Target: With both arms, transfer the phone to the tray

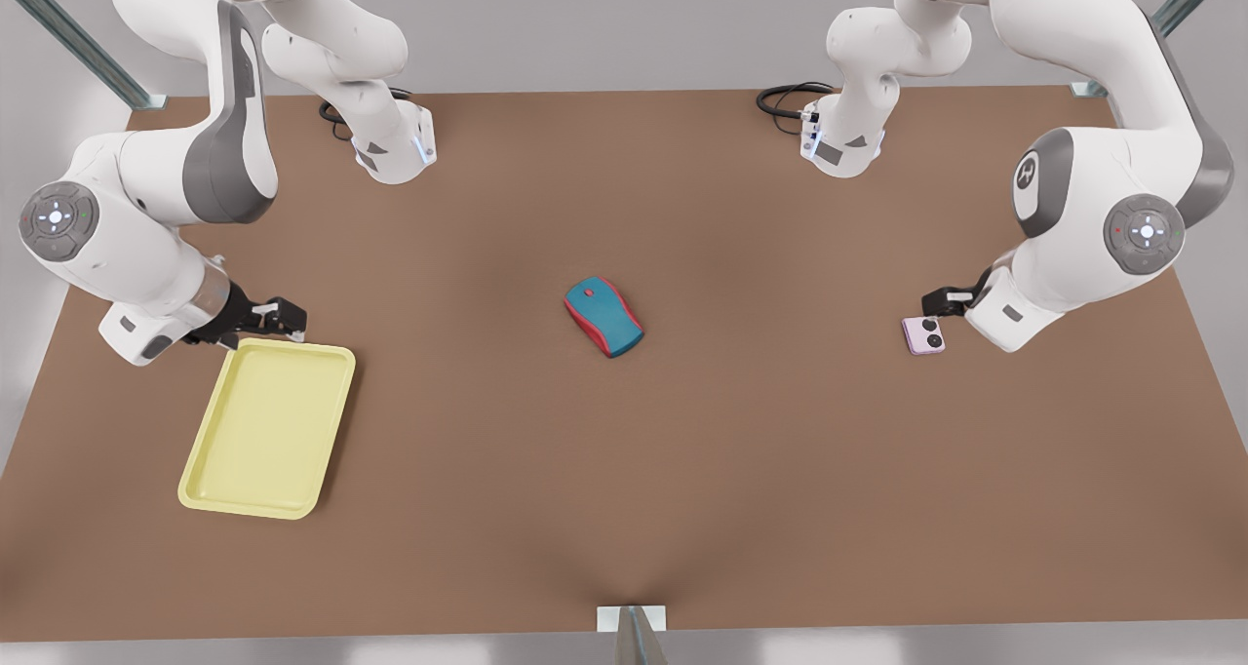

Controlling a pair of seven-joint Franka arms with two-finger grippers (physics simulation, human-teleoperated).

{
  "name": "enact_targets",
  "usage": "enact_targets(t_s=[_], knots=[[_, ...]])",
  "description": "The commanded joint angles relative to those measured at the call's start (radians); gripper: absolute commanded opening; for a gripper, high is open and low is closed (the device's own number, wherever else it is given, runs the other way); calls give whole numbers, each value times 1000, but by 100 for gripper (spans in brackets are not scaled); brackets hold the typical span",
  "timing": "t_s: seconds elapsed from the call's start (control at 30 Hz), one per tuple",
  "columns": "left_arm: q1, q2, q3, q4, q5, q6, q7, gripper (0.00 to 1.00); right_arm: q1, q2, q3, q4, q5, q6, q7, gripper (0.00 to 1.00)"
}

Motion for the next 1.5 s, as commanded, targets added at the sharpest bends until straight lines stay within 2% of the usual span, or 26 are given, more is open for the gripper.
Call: enact_targets(t_s=[0.0,0.03,0.07,0.1,0.23,0.33,0.4,0.63,1.47], knots=[[0,3,1,-1,0,4,-56,100,0,0,0,0,1,14,-11,100],[2,-5,5,-16,0,15,-67,100,0,0,0,0,1,14,-11,100],[9,-14,7,-116,2,44,-65,100,-1,0,0,0,1,14,-11,100],[31,-48,13,-286,8,162,-53,100,-1,0,0,0,1,14,-11,100],[77,-48,61,-665,-41,657,-19,100,-3,0,0,0,1,14,-11,100],[127,-10,59,-760,-50,802,-6,100,-3,0,0,0,1,14,-11,100],[169,-7,64,-832,-130,863,162,100,-3,0,0,0,1,15,-11,100],[212,88,82,-872,-118,1007,255,100,-3,0,0,0,1,14,-11,100],[212,181,70,-864,-86,1001,238,100,-1,0,0,2,1,15,-11,100]])
